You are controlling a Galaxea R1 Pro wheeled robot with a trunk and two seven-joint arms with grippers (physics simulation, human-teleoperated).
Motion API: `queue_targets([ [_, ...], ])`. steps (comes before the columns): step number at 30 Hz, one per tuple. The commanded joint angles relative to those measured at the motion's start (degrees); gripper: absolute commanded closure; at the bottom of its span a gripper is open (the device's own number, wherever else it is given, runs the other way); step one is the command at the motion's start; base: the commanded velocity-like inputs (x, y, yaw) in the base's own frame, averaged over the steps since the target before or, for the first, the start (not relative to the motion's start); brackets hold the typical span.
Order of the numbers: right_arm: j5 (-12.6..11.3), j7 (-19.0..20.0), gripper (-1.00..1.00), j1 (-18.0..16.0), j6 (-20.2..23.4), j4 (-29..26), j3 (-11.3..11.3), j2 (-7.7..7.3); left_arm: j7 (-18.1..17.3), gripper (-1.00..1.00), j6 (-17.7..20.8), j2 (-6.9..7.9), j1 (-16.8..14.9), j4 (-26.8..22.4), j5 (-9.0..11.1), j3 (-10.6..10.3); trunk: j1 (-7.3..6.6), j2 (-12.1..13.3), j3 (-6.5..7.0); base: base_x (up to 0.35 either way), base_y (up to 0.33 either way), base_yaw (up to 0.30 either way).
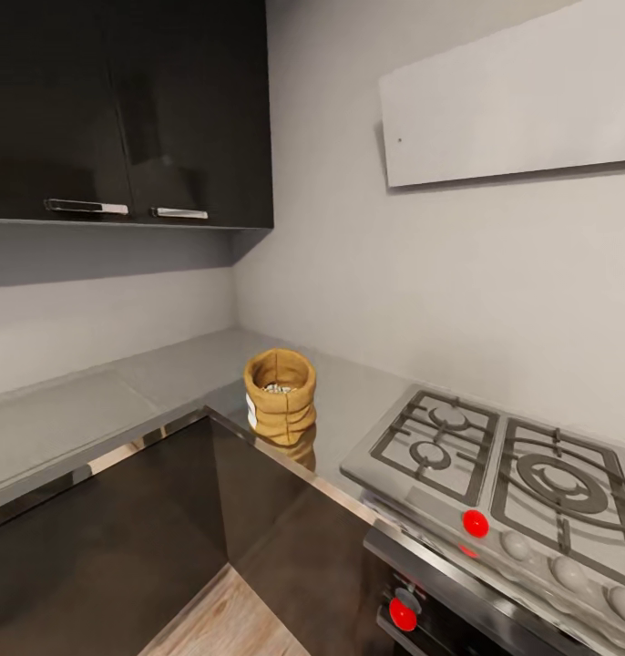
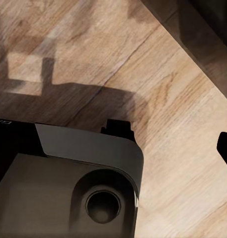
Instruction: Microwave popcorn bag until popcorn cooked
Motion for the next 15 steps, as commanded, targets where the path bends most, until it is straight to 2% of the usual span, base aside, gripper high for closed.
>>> queue_targets([
  [1, 0.36, 0.1, -1.0, -0.06, -0.2, 0.14, -0.47, -0.04, 0.67, -1.0, -0.11, -0.06, 0.01, -0.1, 0.32, -0.07, 0.0, -0.03, -0.06, 0.0, 0.0, 0.0],
  [15, 0.36, 0.12, -1.0, -0.06, -0.2, 0.13, -0.46, -0.03, 1.21, -1.0, -0.12, -0.38, 0.02, -0.14, -0.05, -0.34, -3.08, 5.58, 2.46, 0.0, 0.0, 0.0],
])
